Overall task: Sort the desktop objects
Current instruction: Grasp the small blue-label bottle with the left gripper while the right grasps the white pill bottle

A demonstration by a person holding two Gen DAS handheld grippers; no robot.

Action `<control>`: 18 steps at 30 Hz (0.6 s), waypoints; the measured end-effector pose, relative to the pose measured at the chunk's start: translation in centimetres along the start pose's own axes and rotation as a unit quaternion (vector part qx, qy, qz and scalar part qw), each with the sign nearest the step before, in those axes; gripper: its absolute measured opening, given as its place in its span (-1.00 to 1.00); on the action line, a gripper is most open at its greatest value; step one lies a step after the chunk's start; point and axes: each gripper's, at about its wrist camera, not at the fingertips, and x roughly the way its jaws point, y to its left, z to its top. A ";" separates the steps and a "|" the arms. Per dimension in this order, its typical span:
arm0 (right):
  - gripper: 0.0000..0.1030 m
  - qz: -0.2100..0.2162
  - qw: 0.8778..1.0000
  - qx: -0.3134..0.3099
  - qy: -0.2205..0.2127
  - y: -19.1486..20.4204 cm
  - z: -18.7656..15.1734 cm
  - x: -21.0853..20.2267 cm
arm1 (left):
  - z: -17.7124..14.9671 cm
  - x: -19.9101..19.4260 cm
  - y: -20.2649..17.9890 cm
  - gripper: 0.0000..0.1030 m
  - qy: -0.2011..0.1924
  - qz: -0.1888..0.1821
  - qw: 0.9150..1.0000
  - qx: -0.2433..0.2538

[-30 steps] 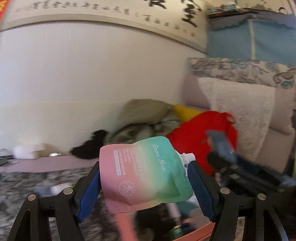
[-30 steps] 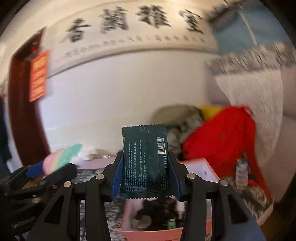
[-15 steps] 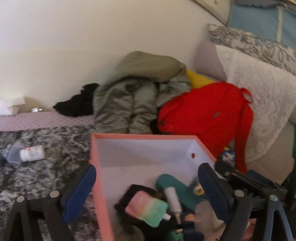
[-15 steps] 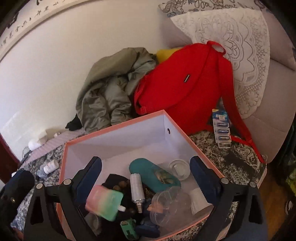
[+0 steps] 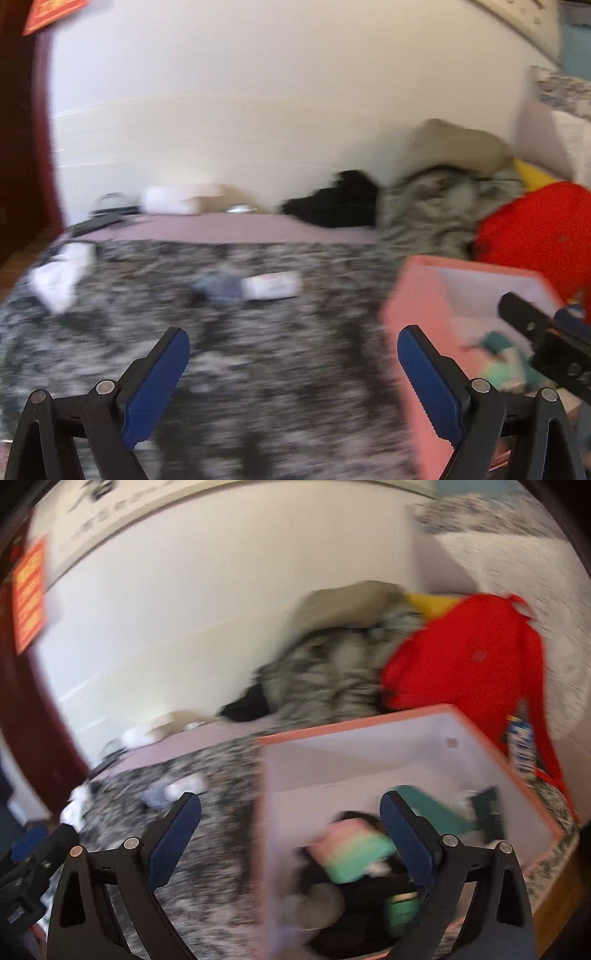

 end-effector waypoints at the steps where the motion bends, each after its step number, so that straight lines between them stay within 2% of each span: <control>1: 0.97 0.015 1.000 -0.012 0.002 1.7 -0.4 0.4 | -0.2 0.1 1.2 0.84 0.002 0.010 1.000 -0.002; 5: 0.99 0.054 0.996 -0.069 0.031 8.0 -2.3 3.9 | -0.7 2.8 6.2 0.85 0.030 0.045 0.999 0.002; 8: 0.99 0.050 0.992 -0.094 0.075 10.9 -3.9 8.4 | -0.7 6.3 8.5 0.84 0.055 0.045 0.997 -0.007; 11: 0.99 0.046 0.990 -0.074 0.115 11.9 -4.4 13.6 | -0.6 10.0 10.4 0.84 0.079 0.036 0.996 -0.024; 13: 0.99 0.042 0.988 -0.061 0.135 12.3 -4.3 17.0 | -0.5 13.4 11.1 0.84 0.091 0.042 0.995 -0.013; 18: 0.99 0.012 0.982 -0.088 0.168 14.2 -4.5 24.9 | -0.9 21.6 12.8 0.84 0.135 0.036 0.990 -0.020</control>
